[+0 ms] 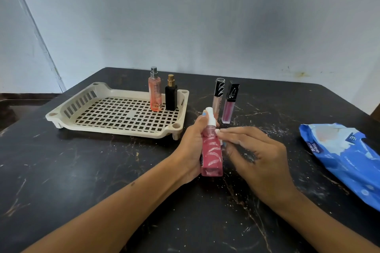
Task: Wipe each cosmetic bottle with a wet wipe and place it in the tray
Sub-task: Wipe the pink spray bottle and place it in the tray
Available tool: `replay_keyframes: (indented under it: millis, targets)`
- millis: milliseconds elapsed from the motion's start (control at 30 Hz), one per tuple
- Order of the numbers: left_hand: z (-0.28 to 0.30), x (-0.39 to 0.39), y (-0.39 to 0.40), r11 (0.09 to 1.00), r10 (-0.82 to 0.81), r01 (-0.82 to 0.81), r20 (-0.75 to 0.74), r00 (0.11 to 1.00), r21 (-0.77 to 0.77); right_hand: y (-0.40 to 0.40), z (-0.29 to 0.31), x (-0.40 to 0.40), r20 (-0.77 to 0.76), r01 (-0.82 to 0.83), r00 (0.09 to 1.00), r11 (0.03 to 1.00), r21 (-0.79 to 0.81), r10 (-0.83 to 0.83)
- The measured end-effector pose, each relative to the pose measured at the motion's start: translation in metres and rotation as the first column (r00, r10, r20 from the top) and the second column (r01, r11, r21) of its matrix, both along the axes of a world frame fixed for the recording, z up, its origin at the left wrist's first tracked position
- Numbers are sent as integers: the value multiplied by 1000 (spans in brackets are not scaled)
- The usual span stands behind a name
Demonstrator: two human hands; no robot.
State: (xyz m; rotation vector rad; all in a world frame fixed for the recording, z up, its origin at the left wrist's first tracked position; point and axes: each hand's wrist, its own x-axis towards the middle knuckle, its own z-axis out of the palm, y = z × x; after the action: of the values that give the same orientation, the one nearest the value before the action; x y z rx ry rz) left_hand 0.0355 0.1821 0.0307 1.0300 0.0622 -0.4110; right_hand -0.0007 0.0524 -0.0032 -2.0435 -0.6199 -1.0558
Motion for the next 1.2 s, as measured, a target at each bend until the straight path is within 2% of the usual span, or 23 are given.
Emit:
replay_keyframes:
  millis: [167,267,400,533,667,800,900,1033,1200]
  targets:
    - [0,4,3,999,-23,23,-8,1000,28,3,0,-2,15,-48,999,999,-11,49]
    - [-1,4,1,1000,-10,10,-8,1000,12,3,0,-1,-4,-9,1000,1000,6,9]
    - [-3,5,2,1000,-28,28,-5,1000,11,4,-1,-2,14,-14,1000,999,-46,14]
    - [-2,3,3,999,-24,24,8,1000,26,5,0,-3,34,-17,999,1000,-2,18]
    - [-3,1,1,1000,-27,28,49,998,-7,3,1,-2,52,45,998,997,-70,-41]
    - [-3,3,4,996,-90,89,38,995,9,7,1,-3,101,18,995,995,-101,-8]
    - [-3,4,3,997,-63,61,39,997,40,5,1,-3,97,31,995,997,-75,-23]
    - [-3,2,2,999,-48,49,44,998,-11,5,3,-2,88,59,995,991,-124,-48]
    - [-7,7,3,994,-94,90,73,993,60,5,2,-4,140,45,990,990,-136,-26]
